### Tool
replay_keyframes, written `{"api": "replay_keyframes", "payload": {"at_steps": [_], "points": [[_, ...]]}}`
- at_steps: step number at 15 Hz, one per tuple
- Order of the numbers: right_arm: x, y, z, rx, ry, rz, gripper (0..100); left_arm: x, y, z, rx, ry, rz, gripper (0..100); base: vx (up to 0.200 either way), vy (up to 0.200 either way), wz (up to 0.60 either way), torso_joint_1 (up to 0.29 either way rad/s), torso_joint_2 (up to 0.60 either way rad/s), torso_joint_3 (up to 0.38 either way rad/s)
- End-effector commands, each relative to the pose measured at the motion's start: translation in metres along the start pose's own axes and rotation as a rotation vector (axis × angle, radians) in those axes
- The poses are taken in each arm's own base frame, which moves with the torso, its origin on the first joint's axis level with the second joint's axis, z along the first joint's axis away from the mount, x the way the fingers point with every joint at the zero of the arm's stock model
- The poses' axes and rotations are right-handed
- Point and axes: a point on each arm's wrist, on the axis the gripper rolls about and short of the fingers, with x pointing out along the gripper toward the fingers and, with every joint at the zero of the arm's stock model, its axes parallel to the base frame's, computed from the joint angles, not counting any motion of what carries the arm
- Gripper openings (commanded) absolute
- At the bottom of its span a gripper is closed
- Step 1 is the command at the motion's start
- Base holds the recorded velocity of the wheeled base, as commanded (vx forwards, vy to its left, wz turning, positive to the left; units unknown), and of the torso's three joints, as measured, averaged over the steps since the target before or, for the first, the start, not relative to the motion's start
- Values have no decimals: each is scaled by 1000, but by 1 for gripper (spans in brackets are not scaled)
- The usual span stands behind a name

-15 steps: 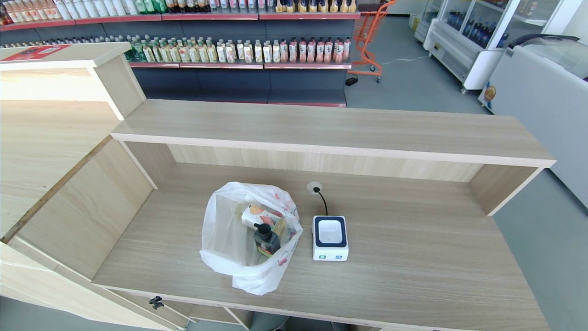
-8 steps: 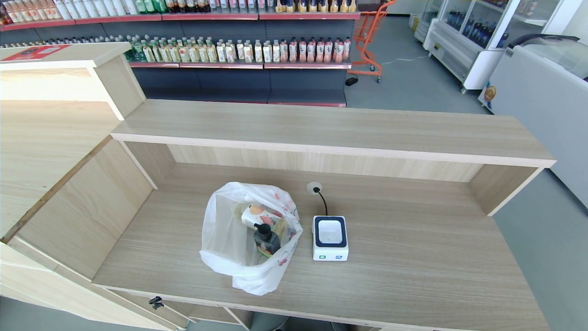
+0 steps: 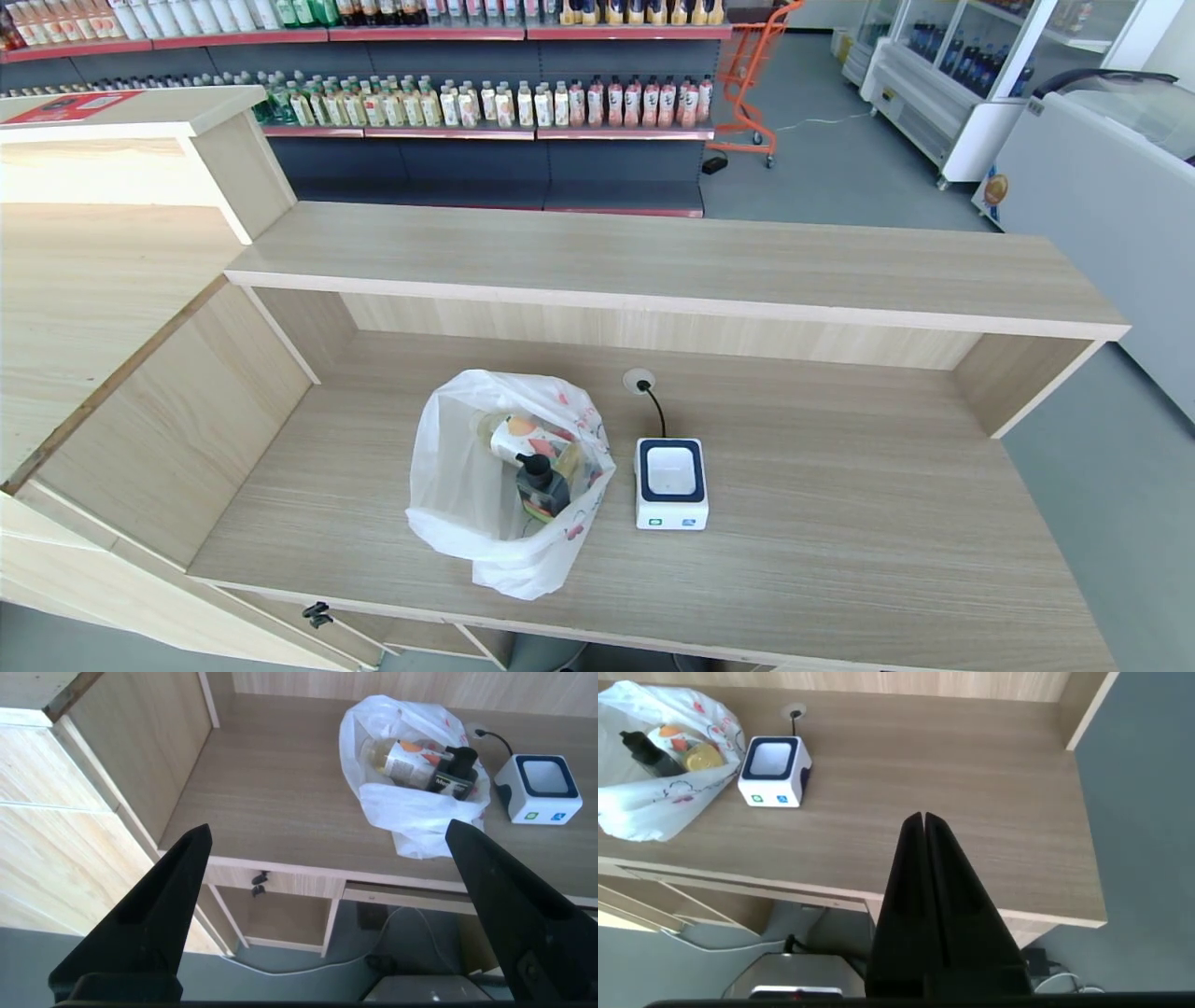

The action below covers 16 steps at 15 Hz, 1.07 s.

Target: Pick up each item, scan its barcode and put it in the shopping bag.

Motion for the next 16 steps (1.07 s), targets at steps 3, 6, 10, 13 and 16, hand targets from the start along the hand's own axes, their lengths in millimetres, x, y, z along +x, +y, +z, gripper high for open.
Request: {"api": "replay_keyframes", "payload": {"at_steps": [3,6,10,13,16], "points": [[0,0,0,-2,5,1,0,0,0,0,5,1,-2,100,0,-67,0,1,1,1],[0,0,0,-2,5,1,0,0,0,0,3,1,-2,100,0,-200,0,2,-1,2],[0,0,0,-2,5,1,0,0,0,0,-2,1,0,100,0,-50,0,2,2,-1],[0,0,0,-2,5,1,0,0,0,0,3,0,0,100,0,0,0,0,0,0],[0,0,0,-2,5,1,0,0,0,0,0,1,0,100,0,200,0,-1,-2,-1]]}}
